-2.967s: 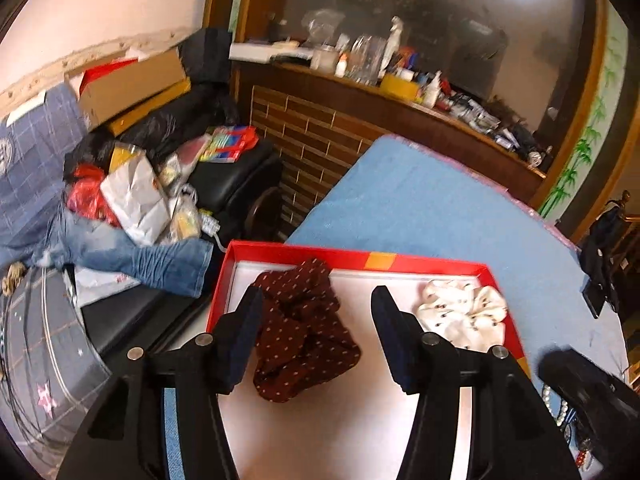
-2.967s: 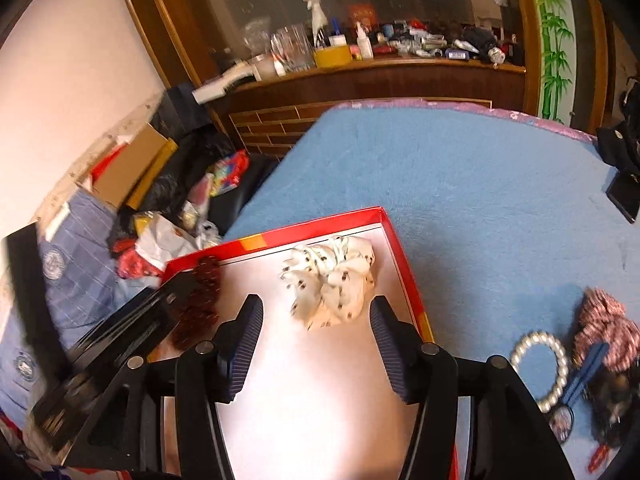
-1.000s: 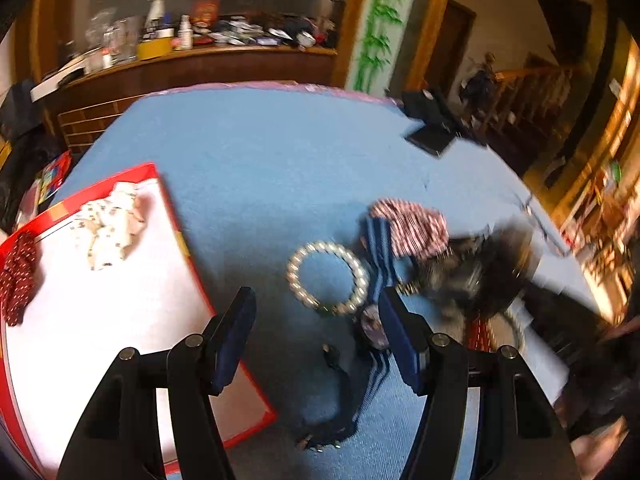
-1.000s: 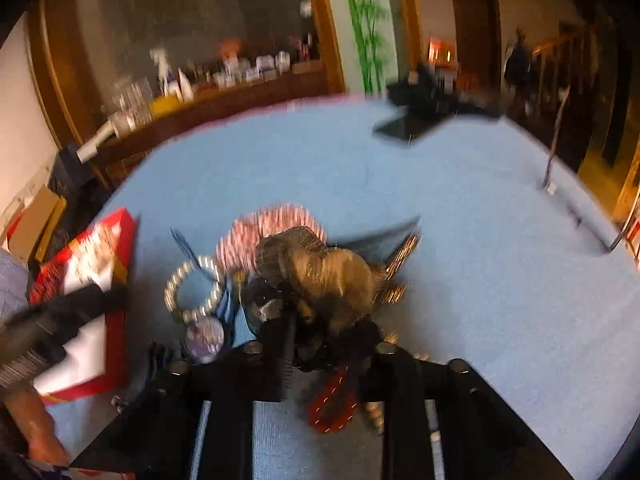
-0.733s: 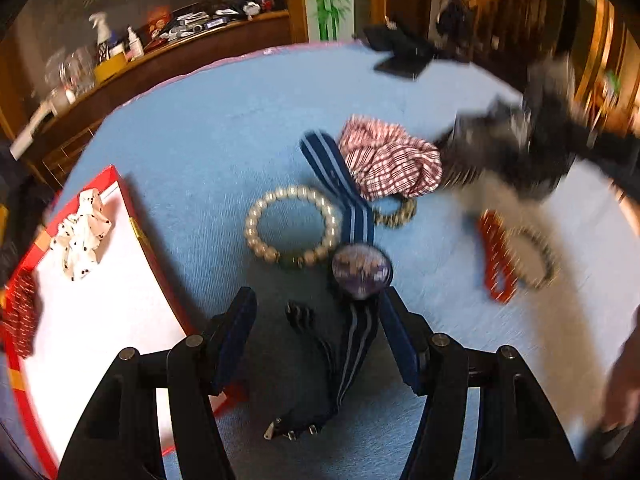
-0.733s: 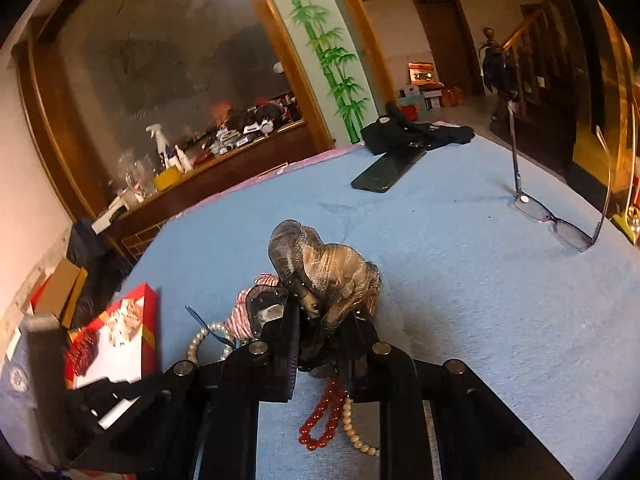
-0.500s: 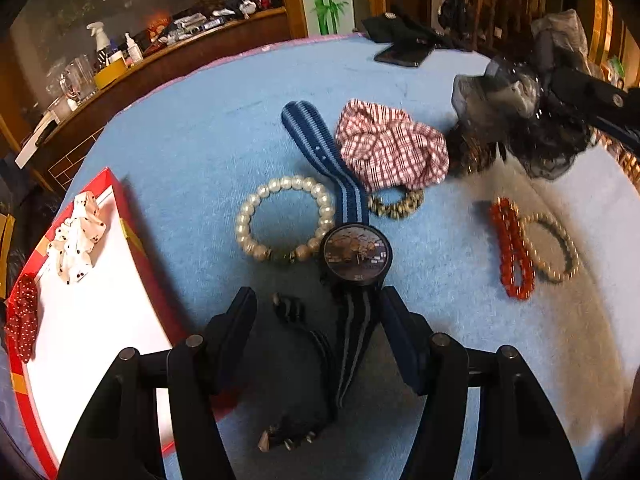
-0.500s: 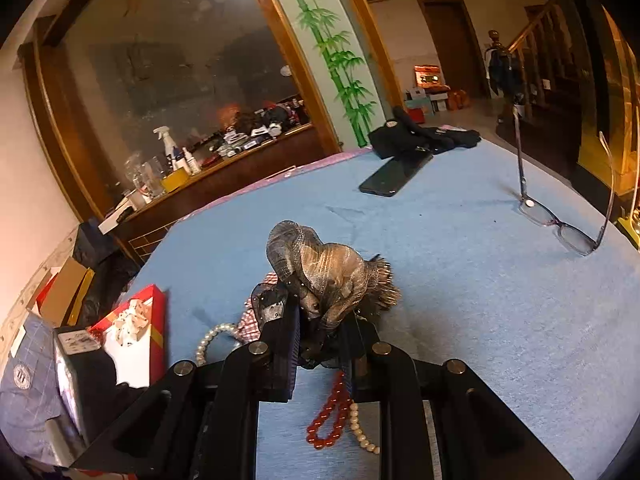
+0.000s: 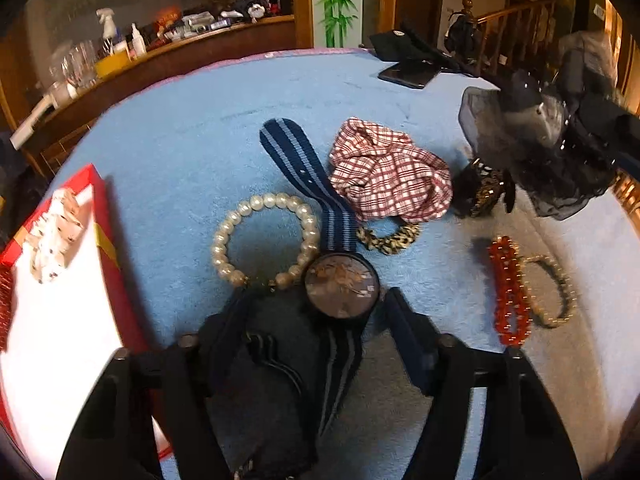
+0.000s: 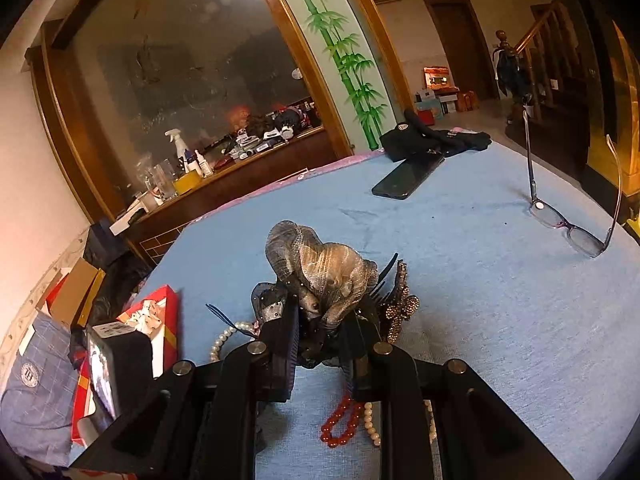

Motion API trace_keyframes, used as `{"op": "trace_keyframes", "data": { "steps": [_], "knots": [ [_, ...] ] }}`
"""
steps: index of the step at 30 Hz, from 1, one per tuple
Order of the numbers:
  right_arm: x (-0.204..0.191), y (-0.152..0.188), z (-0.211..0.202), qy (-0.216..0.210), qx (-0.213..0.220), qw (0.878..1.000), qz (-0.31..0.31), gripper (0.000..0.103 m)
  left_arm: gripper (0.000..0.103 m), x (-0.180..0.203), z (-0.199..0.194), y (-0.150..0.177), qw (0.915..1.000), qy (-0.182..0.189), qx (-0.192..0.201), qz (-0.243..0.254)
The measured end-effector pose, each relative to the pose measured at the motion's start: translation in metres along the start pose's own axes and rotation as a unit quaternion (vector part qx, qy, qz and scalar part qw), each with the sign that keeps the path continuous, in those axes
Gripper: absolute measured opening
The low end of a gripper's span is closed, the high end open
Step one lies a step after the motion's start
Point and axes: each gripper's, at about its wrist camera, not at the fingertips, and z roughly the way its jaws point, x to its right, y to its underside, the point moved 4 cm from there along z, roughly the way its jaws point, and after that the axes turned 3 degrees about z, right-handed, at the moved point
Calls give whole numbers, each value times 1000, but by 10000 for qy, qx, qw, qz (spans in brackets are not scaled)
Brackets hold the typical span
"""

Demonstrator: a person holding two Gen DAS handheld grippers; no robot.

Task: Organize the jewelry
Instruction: 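Grasp the gray organza bow clip with the right gripper while the left grasps the blue striped watch, then lift the bow clip and watch and carry them toward the red box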

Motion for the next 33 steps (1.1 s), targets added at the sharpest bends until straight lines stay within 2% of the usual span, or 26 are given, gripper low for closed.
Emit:
{"op": "trace_keyframes", "data": {
  "steps": [1, 2, 6, 8, 13, 18, 24, 33],
  "knots": [
    [0, 0, 0, 1, 4, 10000, -6, 20, 38, 1, -2, -1, 10000, -18, 59, 36],
    [-1, 0, 0, 6, 8, 10000, -9, 20, 38, 1, -3, -1, 9999, -65, 70, 47],
    [-1, -1, -1, -9, 35, 10000, -19, 20, 38, -4, -9, -1, 9998, 154, 82, -66],
    [-1, -1, -1, -17, 33, 10000, -16, 20, 38, -6, -19, -3, 9993, 245, 241, -121],
    [-5, -1, -4, -35, 130, 9999, -72, 20, 38, -8, -58, -12, 9944, 164, 1035, -103],
    [-10, 0, -4, -107, 134, 9997, -177, 20, 38, -19, -77, -18, 9888, -121, 1468, -251],
    [-18, 2, -8, -146, 197, 9991, -356, 20, 38, -24, -83, -20, 9863, -353, 1588, -282],
    [-22, 4, -7, -178, 187, 9987, -444, 20, 38, -27, -94, -17, 9832, -507, 1737, -245]
  ]
}}
